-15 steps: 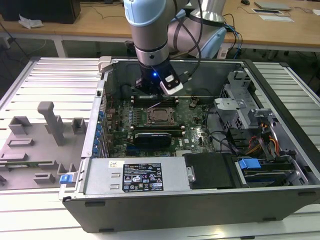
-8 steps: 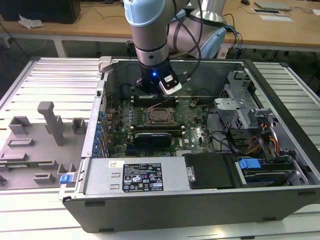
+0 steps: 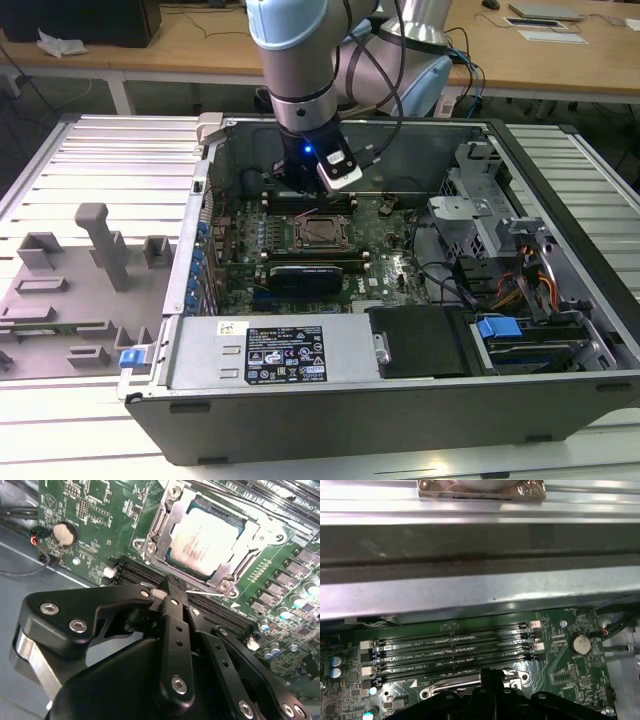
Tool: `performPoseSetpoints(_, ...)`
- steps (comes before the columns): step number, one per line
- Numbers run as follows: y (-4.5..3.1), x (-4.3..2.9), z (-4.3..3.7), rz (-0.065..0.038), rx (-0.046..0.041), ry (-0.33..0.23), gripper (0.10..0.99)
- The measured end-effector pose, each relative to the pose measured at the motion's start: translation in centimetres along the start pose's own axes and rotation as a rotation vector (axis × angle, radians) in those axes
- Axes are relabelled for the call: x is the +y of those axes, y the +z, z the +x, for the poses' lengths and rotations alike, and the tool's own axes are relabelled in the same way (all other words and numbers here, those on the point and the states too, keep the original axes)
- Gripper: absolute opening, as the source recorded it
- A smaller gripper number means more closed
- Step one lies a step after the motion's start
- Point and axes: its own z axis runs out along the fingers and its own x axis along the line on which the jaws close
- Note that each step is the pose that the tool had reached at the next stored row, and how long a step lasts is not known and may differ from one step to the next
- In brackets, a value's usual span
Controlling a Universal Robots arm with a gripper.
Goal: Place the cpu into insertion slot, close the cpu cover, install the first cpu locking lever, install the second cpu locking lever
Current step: 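Install the first cpu locking lever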
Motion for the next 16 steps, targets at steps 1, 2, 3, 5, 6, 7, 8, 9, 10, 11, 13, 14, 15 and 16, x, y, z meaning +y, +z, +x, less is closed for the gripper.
performPoseSetpoints(1, 0.06, 0.16, 0.03, 0.000, -0.0074, 0.003, 0.106)
performPoseSetpoints(2, 0.10, 0.33, 0.05, 0.000, -0.0118, 0.003, 0.106)
performPoseSetpoints(3, 0.13, 0.46, 0.08, 0.000, -0.0152, 0.004, 0.106)
performPoseSetpoints(5, 0.24, 0.67, 0.13, 0.000, -0.0221, 0.007, 0.106)
performPoseSetpoints(6, 0.31, 0.66, 0.14, 0.002, -0.0233, 0.013, 0.106)
performPoseSetpoints(7, 0.40, 0.64, 0.16, 0.005, -0.0257, 0.027, 0.106)
performPoseSetpoints(8, 0.47, 0.63, 0.17, 0.007, -0.0280, 0.039, 0.106)
performPoseSetpoints(9, 0.56, 0.62, 0.19, 0.011, -0.0312, 0.056, 0.106)
performPoseSetpoints(10, 0.60, 0.62, 0.20, 0.013, -0.0325, 0.064, 0.106)
performPoseSetpoints(11, 0.68, 0.67, 0.22, 0.014, -0.0339, 0.072, 0.106)
performPoseSetpoints(13, 0.79, 0.90, 0.27, 0.015, -0.0347, 0.076, 0.106)
performPoseSetpoints(14, 0.85, 1.04, 0.29, 0.016, -0.0353, 0.079, 0.106)
performPoseSetpoints(15, 0.91, 1.10, 0.31, 0.017, -0.0364, 0.085, 0.106)
performPoseSetpoints(16, 0.95, 1.12, 0.32, 0.018, -0.0374, 0.090, 0.106)
